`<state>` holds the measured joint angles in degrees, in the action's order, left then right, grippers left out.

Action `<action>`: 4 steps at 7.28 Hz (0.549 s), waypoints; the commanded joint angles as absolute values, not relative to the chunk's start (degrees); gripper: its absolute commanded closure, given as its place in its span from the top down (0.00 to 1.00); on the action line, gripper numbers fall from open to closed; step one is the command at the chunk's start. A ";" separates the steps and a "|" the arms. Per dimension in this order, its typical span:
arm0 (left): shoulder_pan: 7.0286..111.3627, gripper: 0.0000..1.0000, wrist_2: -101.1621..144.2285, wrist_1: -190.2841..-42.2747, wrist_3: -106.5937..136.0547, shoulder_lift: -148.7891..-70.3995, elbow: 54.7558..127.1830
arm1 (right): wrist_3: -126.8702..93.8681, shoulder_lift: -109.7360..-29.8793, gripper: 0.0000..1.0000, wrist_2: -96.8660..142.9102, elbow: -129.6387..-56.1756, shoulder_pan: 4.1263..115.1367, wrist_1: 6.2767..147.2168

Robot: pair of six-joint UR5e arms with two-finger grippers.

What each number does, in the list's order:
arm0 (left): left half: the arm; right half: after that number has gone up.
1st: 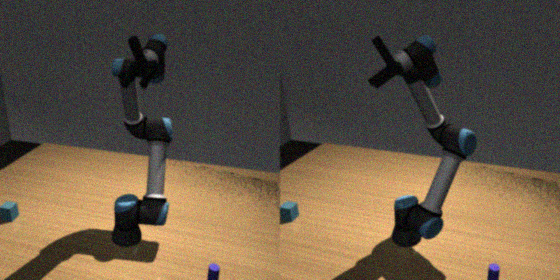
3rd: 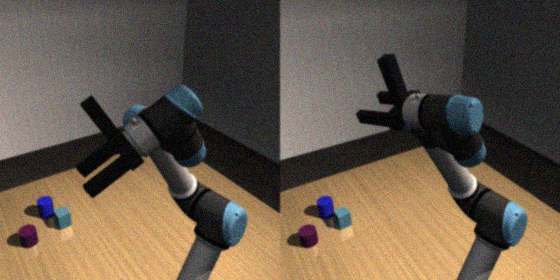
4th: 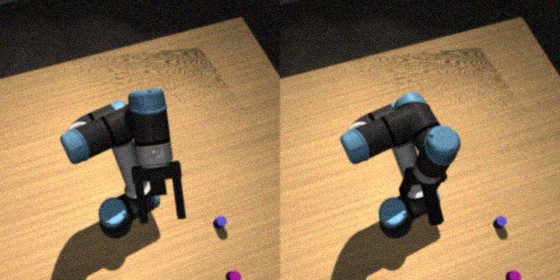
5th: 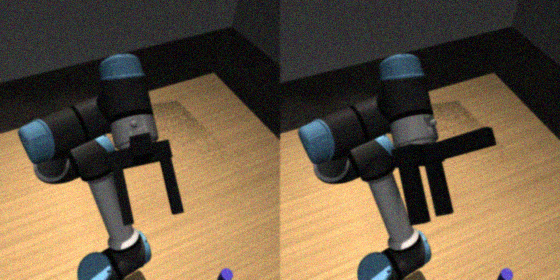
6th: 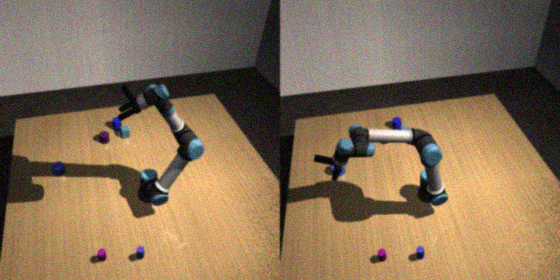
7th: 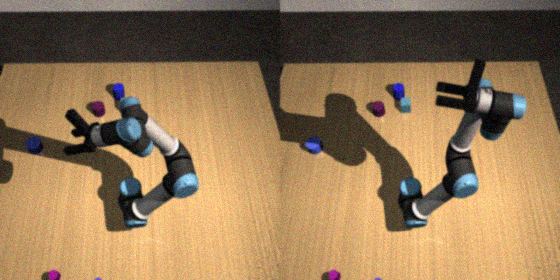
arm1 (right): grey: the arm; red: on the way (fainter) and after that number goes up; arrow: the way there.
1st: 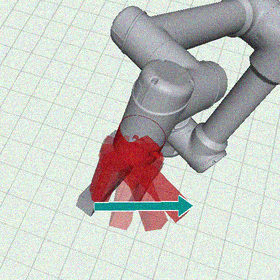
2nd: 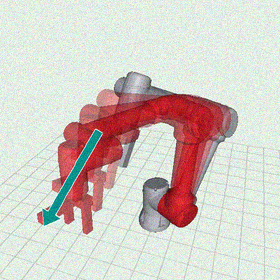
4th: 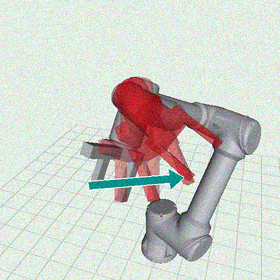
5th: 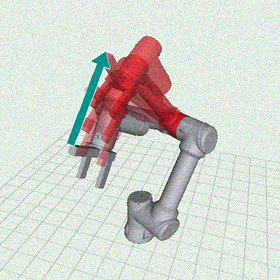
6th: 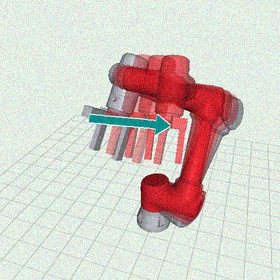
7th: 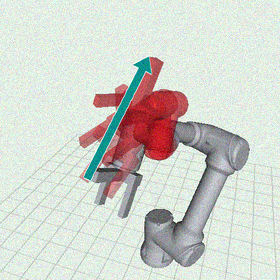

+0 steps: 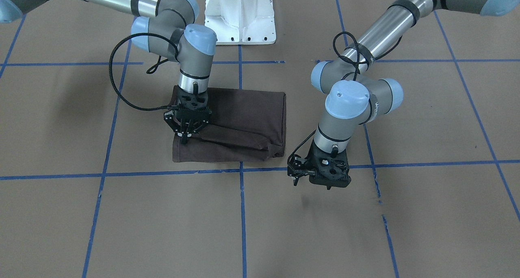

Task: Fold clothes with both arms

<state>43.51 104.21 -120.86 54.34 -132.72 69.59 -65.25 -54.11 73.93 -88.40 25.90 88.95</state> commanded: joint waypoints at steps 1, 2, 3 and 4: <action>43.51 1.00 104.24 -120.76 54.40 -132.63 70.13 | -64.34 -51.78 0.00 76.70 -83.41 30.48 83.93; 43.42 1.00 104.24 -120.67 54.75 -132.63 70.75 | -64.34 -50.90 0.00 80.82 -83.67 31.98 83.59; 43.42 1.00 104.24 -120.06 54.93 -132.63 72.06 | -64.34 -50.02 0.22 85.47 -84.11 34.60 83.41; 43.33 1.00 104.24 -119.97 55.11 -132.37 73.81 | -63.64 -49.84 0.99 90.22 -84.89 37.15 83.84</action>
